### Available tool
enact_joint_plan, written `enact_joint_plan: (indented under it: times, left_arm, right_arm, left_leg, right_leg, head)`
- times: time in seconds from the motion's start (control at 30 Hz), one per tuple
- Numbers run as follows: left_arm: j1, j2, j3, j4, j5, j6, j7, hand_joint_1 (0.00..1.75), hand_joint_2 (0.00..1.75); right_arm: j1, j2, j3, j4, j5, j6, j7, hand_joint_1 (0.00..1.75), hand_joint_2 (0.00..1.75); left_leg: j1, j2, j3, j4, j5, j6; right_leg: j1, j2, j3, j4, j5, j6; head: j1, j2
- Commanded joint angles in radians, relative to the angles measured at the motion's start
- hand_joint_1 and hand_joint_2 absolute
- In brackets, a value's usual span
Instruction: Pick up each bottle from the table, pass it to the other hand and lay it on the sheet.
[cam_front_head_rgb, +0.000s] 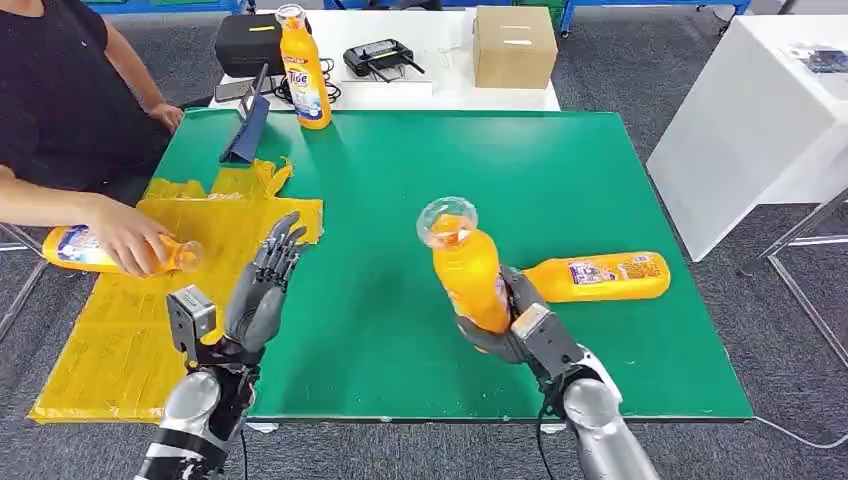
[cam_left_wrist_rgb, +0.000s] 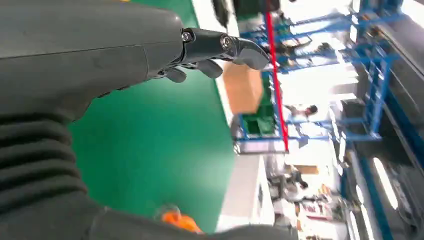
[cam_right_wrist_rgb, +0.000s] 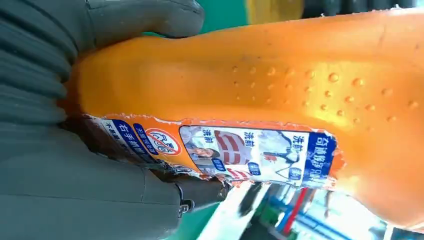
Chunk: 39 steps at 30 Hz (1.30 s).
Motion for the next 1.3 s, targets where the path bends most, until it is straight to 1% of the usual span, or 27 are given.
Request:
enact_joint_plan:
  times: [0.03, 0.17, 0.27, 0.3, 0.33, 0.43, 0.5, 0.67, 0.77, 0.8, 0.83, 0.93, 1.0, 1.03, 1.07, 1.13, 1.17, 1.3]
  left_arm:
    - [0.020, 0.003, -0.158, -0.057, -0.003, -0.005, 0.002, 0.00, 1.75]
    - [0.025, 0.006, -0.197, -0.067, -0.017, -0.005, -0.008, 0.00, 1.75]
    - [0.001, 0.008, -0.208, -0.044, 0.007, -0.013, 0.003, 0.00, 1.75]
    - [-0.002, 0.008, -0.208, -0.039, 0.008, -0.014, 0.003, 0.00, 1.75]
    - [-0.007, 0.007, -0.208, -0.034, 0.011, -0.015, 0.004, 0.00, 1.75]
    - [-0.027, 0.007, -0.228, -0.009, 0.029, -0.035, 0.014, 0.00, 1.75]
    - [-0.039, 0.006, -0.243, 0.007, 0.023, -0.039, 0.019, 0.00, 1.75]
    - [-0.053, 0.000, -0.259, 0.033, 0.005, -0.017, 0.037, 0.00, 1.75]
    - [-0.093, 0.001, -0.278, 0.089, -0.032, 0.018, 0.077, 0.00, 1.75]
    - [-0.110, -0.001, -0.283, 0.117, -0.048, 0.032, 0.089, 1.75, 1.75]
    - [-0.128, 0.001, -0.290, 0.151, -0.059, 0.033, 0.114, 1.75, 1.75]
    - [-0.158, 0.001, -0.292, 0.225, -0.073, 0.037, 0.123, 1.75, 1.75]
    - [-0.158, 0.001, -0.292, 0.225, -0.073, 0.037, 0.123, 1.75, 1.75]
    - [-0.158, 0.001, -0.292, 0.225, -0.073, 0.037, 0.123, 1.75, 1.75]
    - [-0.160, 0.007, -0.297, 0.230, -0.080, 0.035, 0.125, 1.75, 1.75]
    - [-0.166, 0.017, -0.301, 0.247, -0.089, 0.029, 0.133, 1.75, 1.75]
    - [-0.171, 0.022, -0.302, 0.260, -0.094, 0.027, 0.136, 1.75, 1.75]
    - [-0.174, 0.023, -0.302, 0.267, -0.097, 0.026, 0.136, 1.75, 1.75]
  right_arm:
    - [-0.117, 0.103, 0.175, 0.162, -0.006, -0.022, 0.005, 1.75, 1.75]
    - [-0.137, 0.108, 0.214, 0.221, -0.012, -0.024, 0.014, 1.75, 1.75]
    - [-0.167, 0.130, 0.257, 0.335, -0.009, -0.012, 0.045, 1.75, 1.75]
    - [-0.172, 0.134, 0.258, 0.352, -0.011, -0.013, 0.037, 1.75, 1.75]
    - [-0.183, 0.140, 0.267, 0.387, -0.010, -0.015, 0.035, 1.75, 1.75]
    - [-0.212, 0.174, 0.324, 0.524, 0.003, -0.009, 0.047, 1.75, 1.75]
    - [-0.224, 0.189, 0.335, 0.580, 0.003, -0.016, 0.040, 1.75, 1.75]
    - [-0.238, 0.197, 0.344, 0.603, 0.003, -0.017, 0.032, 1.75, 1.75]
    - [-0.257, 0.209, 0.363, 0.606, 0.009, -0.010, 0.044, 1.75, 1.75]
    - [-0.263, 0.214, 0.372, 0.605, 0.012, -0.009, 0.049, 1.75, 1.75]
    - [-0.272, 0.220, 0.381, 0.604, 0.015, -0.002, 0.057, 1.75, 1.75]
    - [-0.287, 0.230, 0.403, 0.592, 0.019, -0.001, 0.072, 1.75, 1.75]
    - [-0.287, 0.230, 0.403, 0.592, 0.019, -0.001, 0.072, 1.75, 1.75]
    - [-0.287, 0.230, 0.403, 0.592, 0.019, -0.001, 0.072, 1.75, 1.75]
    - [-0.287, 0.228, 0.408, 0.588, 0.020, 0.000, 0.073, 1.75, 1.75]
    - [-0.294, 0.229, 0.419, 0.580, 0.023, 0.001, 0.073, 1.75, 1.75]
    - [-0.297, 0.228, 0.426, 0.573, 0.024, 0.001, 0.073, 1.75, 1.75]
    - [-0.298, 0.227, 0.428, 0.570, 0.024, 0.000, 0.073, 1.75, 1.75]
  left_leg:
    - [0.000, 0.003, 0.002, -0.002, 0.000, 0.001]
    - [0.000, 0.000, 0.001, -0.001, 0.000, 0.001]
    - [-0.001, 0.000, 0.004, -0.005, 0.001, 0.002]
    - [-0.001, -0.001, 0.005, -0.006, 0.002, 0.002]
    - [0.000, 0.001, 0.002, -0.003, 0.001, 0.001]
    - [0.000, -0.001, 0.003, -0.004, 0.001, 0.001]
    - [0.000, -0.001, 0.003, -0.003, 0.001, 0.001]
    - [-0.001, -0.003, 0.002, -0.003, 0.001, 0.001]
    - [-0.001, -0.003, 0.000, -0.001, 0.001, 0.001]
    - [-0.001, -0.004, 0.001, -0.002, 0.001, 0.001]
    - [0.000, -0.004, 0.000, 0.000, 0.001, 0.001]
    - [-0.001, -0.005, 0.000, -0.002, 0.002, 0.001]
    - [-0.001, -0.002, 0.000, -0.001, 0.001, 0.001]
    - [-0.001, -0.002, 0.002, -0.002, 0.001, 0.001]
    - [-0.001, -0.001, 0.000, -0.001, 0.001, 0.001]
    - [-0.001, -0.003, 0.001, -0.001, 0.000, 0.001]
    - [-0.001, -0.004, 0.001, -0.002, 0.001, 0.001]
    - [-0.001, -0.001, 0.001, -0.002, 0.000, 0.001]
  right_leg:
    - [0.000, 0.003, 0.000, -0.001, 0.001, 0.000]
    - [0.000, 0.000, 0.000, -0.001, 0.000, 0.000]
    - [0.000, -0.001, 0.002, -0.004, 0.001, 0.000]
    - [0.000, -0.001, 0.003, -0.005, 0.002, 0.000]
    - [0.000, 0.000, 0.001, -0.002, 0.001, 0.000]
    - [0.000, -0.001, 0.001, -0.003, 0.001, 0.000]
    - [0.000, -0.001, 0.001, -0.002, 0.001, -0.001]
    - [0.000, -0.003, 0.001, -0.002, 0.000, 0.000]
    - [0.000, -0.003, -0.001, -0.001, 0.000, 0.000]
    - [0.000, -0.004, 0.000, -0.002, 0.000, 0.000]
    - [0.000, -0.004, -0.001, -0.001, 0.000, 0.000]
    - [0.000, -0.005, -0.001, -0.001, 0.000, 0.000]
    - [0.000, -0.002, -0.001, -0.001, 0.000, 0.000]
    - [0.000, -0.002, 0.000, -0.002, 0.000, 0.000]
    - [-0.001, -0.001, -0.002, 0.000, 0.000, 0.000]
    - [0.000, -0.003, -0.001, 0.000, -0.001, 0.000]
    - [0.000, -0.004, -0.001, -0.001, 0.000, 0.000]
    - [-0.001, -0.001, -0.001, -0.001, 0.000, 0.000]
  head:
    - [0.000, 0.000]
    - [0.000, 0.000]
    - [0.000, 0.000]
    - [0.000, 0.000]
    - [-0.001, 0.000]
    - [0.000, 0.000]
    - [0.000, 0.000]
    - [-0.001, 0.000]
    - [0.000, 0.000]
    - [0.000, 0.000]
    - [0.000, 0.000]
    - [0.000, 0.000]
    - [0.001, 0.000]
    - [0.000, 0.000]
    - [0.000, 0.000]
    - [0.001, 0.000]
    - [-0.001, 0.000]
    - [0.000, 0.000]
